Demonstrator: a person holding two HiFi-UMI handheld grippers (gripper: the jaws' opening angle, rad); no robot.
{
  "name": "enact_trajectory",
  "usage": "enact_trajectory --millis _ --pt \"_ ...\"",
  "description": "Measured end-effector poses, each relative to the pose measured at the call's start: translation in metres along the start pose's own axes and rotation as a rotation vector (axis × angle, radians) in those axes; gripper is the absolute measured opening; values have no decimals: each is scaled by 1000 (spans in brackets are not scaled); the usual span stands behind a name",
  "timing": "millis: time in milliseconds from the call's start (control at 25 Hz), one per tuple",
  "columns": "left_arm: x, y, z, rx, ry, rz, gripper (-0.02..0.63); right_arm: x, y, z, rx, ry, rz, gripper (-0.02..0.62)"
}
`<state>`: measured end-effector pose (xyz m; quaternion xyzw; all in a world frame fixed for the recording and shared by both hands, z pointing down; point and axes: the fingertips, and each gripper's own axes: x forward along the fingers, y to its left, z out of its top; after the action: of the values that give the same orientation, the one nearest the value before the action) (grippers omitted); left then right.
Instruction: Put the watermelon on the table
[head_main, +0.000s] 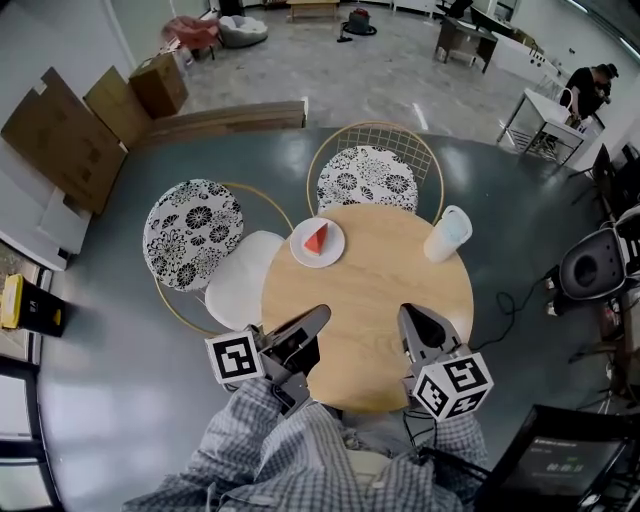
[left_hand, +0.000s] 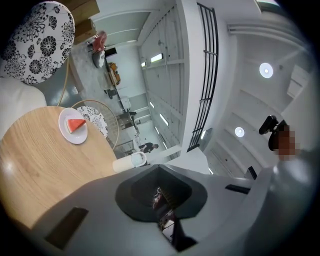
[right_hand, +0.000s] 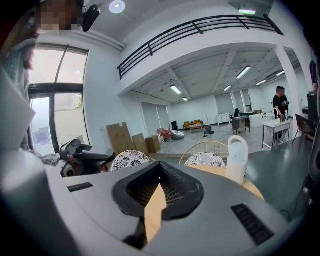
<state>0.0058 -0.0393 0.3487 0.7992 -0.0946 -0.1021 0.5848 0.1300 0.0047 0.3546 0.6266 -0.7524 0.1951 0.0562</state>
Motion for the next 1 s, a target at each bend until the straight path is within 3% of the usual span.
enact_trajectory --millis 240,440,600,1000 --pt "13 -18 0 113 21 7 6 1 -10 20 -10 -29 36 8" --pt "20 -36 8 26 -65 -67 6 0 -16 39 92 -78 83 8" --pt "33 -49 10 54 -74 -111 6 -3 -23 51 127 -123 112 8" --pt "44 -54 0 84 -35 -87 6 -9 -29 51 139 -126 111 8"
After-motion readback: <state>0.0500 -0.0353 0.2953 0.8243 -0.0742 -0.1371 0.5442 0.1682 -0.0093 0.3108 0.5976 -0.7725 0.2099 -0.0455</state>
